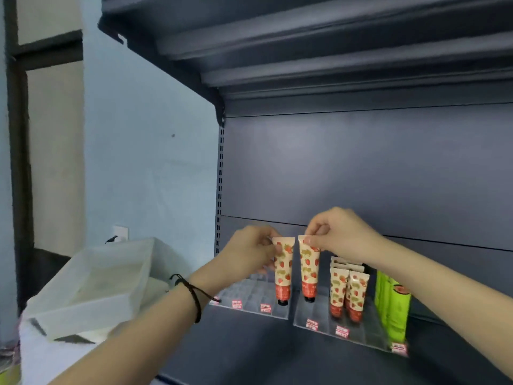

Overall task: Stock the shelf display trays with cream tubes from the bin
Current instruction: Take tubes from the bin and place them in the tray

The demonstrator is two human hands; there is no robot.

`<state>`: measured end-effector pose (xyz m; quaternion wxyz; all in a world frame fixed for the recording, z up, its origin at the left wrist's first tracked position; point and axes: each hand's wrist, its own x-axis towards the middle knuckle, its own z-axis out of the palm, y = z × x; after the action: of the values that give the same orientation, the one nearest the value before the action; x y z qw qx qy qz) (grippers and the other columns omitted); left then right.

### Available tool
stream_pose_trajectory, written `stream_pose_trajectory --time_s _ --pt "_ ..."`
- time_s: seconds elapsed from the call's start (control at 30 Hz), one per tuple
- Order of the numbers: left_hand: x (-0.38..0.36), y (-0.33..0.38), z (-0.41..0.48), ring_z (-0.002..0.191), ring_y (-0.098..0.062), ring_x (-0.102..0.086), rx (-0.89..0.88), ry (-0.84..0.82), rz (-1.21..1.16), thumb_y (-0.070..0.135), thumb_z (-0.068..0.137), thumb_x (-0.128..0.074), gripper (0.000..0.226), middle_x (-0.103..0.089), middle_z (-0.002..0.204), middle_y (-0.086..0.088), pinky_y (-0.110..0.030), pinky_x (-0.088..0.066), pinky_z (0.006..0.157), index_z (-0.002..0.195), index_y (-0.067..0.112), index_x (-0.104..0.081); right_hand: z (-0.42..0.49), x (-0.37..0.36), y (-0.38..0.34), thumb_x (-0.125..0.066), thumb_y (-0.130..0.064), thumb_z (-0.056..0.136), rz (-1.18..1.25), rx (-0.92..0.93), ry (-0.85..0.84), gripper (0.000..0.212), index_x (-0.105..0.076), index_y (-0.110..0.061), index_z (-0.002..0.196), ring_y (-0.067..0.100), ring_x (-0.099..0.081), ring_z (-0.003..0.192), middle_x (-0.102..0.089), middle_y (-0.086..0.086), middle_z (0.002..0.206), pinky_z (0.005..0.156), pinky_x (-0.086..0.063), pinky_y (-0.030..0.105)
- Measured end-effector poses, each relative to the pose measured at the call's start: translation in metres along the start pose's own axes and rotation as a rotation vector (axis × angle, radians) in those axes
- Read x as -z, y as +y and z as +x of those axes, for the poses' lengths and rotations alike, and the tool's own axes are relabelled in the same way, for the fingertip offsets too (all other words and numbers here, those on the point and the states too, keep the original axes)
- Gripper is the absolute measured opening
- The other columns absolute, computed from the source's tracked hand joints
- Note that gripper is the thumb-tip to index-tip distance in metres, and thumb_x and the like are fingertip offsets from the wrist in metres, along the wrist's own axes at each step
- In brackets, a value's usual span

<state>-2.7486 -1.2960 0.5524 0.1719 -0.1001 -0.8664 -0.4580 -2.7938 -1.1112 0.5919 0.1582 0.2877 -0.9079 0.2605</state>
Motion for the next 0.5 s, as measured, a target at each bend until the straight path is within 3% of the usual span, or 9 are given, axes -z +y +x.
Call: stream_pose_trajectory --time_s 0.13,0.3,0.5 --pt "-0.044 -0.013 0.028 0.070 -0.020 -0.065 -0.009 -0.064 -0.050 0.007 0.092 -0.055 0.009 -0.065 0.081 -0.008 -0.030 -0.056 0.063 0.092 0.015 -0.058 -0.003 0.001 0.037 -0.070 -0.027 0.083 -0.190 -0.056 0.004 0.005 -0.071 -0.025 0.079 0.005 -0.065 0.074 -0.068 -0.012 0.075 0.068 -0.054 0.028" --pt "-0.084 -0.026 0.054 0.069 -0.012 -0.066 -0.029 -0.129 -0.033 0.008 0.092 -0.055 0.019 -0.064 0.078 0.000 -0.022 -0.054 0.059 0.083 0.026 -0.054 -0.010 -0.001 0.068 -0.067 -0.028 0.086 -0.414 -0.054 -0.019 0.007 -0.073 -0.027 0.084 0.011 -0.066 0.082 -0.072 -0.008 0.087 0.067 -0.050 0.026" --pt "-0.115 -0.033 0.072 0.075 -0.013 -0.068 -0.057 -0.156 -0.018 0.010 0.093 -0.055 0.010 -0.066 0.085 -0.004 -0.019 -0.055 0.060 0.092 0.020 -0.054 -0.010 -0.009 0.089 -0.064 -0.034 0.089 -0.568 -0.020 -0.037 0.012 -0.073 -0.027 0.093 0.017 -0.065 0.093 -0.072 -0.006 0.096 0.083 -0.045 0.029"
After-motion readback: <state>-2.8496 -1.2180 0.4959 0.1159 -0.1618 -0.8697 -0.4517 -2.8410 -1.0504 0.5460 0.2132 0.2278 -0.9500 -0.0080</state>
